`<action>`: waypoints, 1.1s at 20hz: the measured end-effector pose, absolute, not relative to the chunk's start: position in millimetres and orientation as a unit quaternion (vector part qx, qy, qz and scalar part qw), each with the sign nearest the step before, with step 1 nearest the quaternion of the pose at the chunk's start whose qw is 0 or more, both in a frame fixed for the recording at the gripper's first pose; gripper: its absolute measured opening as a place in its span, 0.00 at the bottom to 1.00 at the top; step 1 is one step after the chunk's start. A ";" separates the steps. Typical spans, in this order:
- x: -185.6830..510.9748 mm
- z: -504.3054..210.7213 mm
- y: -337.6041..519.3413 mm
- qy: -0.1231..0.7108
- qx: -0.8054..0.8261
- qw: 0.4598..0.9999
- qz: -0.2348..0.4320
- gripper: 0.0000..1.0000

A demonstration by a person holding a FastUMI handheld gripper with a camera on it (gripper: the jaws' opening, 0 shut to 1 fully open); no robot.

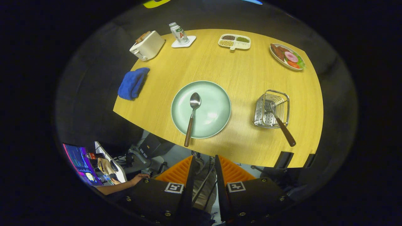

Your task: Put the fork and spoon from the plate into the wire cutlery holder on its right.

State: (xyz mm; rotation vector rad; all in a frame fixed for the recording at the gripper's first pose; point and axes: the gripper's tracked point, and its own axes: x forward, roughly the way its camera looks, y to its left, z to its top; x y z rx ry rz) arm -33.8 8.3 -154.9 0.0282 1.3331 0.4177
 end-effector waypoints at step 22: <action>-34.3 -260.3 86.0 0.670 0.048 0.721 0.173 0.36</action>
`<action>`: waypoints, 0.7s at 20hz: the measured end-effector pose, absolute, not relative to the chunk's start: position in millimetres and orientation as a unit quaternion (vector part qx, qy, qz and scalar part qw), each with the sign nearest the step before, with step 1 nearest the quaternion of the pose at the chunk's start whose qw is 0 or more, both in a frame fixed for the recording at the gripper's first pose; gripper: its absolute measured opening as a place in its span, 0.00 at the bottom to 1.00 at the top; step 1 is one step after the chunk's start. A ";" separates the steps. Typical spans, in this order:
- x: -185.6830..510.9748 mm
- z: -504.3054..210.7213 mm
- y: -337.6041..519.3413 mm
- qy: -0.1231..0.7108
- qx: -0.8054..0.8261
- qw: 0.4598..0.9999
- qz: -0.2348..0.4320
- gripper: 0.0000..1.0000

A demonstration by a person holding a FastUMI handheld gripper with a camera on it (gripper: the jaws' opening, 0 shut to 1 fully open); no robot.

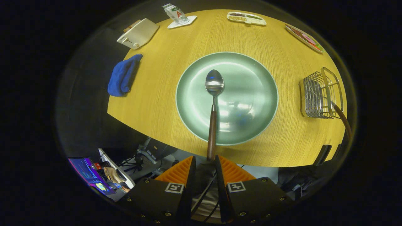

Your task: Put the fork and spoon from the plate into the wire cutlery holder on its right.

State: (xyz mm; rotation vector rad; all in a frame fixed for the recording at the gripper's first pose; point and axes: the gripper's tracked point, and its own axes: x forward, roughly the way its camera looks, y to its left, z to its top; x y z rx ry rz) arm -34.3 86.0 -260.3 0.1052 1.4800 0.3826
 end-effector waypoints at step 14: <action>-22.4 -297.4 84.4 0.658 0.012 0.734 0.165 0.24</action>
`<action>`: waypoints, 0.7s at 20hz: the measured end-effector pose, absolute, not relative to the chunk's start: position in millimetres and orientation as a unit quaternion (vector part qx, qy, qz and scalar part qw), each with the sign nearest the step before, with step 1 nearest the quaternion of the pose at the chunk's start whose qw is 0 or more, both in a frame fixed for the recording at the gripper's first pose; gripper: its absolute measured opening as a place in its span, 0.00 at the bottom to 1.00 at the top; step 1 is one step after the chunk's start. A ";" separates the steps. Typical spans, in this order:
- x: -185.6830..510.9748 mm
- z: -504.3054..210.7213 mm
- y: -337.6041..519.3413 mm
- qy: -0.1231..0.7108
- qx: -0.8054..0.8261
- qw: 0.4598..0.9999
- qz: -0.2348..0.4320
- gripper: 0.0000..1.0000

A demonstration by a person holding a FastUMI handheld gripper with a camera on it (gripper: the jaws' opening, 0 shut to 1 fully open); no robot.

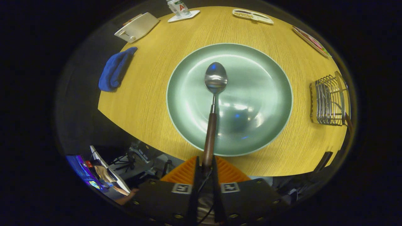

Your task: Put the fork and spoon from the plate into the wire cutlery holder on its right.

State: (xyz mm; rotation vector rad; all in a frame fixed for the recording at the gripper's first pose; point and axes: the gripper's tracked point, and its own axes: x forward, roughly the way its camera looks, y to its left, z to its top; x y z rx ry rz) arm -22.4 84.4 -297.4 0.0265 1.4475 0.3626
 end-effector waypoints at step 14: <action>-27.8 -218.1 22.4 0.646 -0.060 0.734 0.201 0.03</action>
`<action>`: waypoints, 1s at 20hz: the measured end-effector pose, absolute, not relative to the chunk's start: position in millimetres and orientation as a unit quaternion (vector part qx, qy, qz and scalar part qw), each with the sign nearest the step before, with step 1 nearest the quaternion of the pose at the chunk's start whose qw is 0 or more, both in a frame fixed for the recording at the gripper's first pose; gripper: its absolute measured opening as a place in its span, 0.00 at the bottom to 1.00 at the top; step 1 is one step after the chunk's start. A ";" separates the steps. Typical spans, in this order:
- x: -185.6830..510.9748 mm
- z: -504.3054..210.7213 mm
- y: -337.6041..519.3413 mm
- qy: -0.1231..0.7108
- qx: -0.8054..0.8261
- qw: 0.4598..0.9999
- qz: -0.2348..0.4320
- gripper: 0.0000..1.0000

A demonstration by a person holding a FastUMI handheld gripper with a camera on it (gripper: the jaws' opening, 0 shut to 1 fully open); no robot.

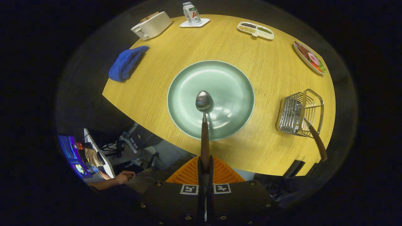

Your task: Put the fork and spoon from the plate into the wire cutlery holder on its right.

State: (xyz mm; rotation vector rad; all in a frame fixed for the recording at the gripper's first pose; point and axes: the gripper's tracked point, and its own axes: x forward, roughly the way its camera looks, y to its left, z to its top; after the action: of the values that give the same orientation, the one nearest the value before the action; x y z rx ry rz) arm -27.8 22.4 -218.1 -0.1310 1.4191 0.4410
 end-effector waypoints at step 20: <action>-14.8 -120.0 -137.0 0.654 -0.010 0.742 0.148 0.03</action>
State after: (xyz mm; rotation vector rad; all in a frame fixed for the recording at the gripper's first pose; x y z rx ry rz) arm -14.8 -137.0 -120.0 -0.0208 1.4332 0.3244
